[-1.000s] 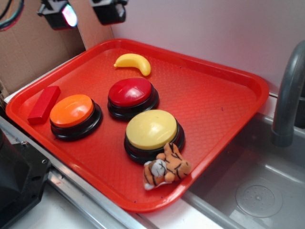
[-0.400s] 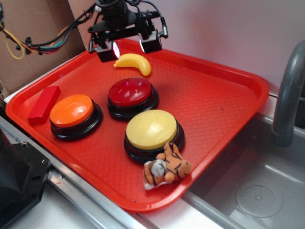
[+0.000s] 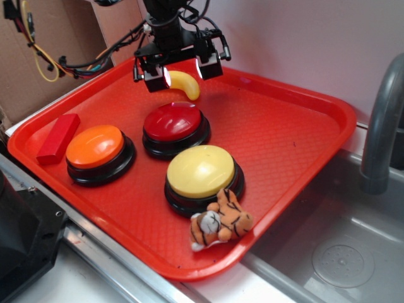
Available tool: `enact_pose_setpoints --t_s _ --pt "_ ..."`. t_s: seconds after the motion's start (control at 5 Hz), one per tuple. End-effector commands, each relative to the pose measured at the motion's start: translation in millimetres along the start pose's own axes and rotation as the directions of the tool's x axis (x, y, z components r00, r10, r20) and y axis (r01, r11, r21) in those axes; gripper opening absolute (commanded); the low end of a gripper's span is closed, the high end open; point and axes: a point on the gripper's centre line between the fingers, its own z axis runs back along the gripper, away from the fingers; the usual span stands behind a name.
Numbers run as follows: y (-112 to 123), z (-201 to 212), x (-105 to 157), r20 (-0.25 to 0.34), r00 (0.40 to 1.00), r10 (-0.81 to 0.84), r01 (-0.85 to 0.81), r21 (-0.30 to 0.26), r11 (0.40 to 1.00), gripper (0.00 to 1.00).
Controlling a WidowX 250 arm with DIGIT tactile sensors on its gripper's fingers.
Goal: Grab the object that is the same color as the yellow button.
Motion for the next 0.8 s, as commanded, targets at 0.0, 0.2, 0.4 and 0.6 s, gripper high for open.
enact_pose_setpoints --t_s 0.0,0.2,0.4,0.6 --pt "8.6 -2.1 28.2 0.023 0.999 0.047 -0.046 -0.036 0.998 1.00" --pt "8.8 -5.5 28.3 -0.017 0.999 0.032 -0.032 -0.033 0.999 0.00" --pt "7.9 -2.4 29.0 -0.010 1.000 0.011 -0.011 -0.017 1.000 0.00" --pt "4.2 3.2 30.7 -0.054 0.996 -0.072 0.072 0.000 0.997 0.00"
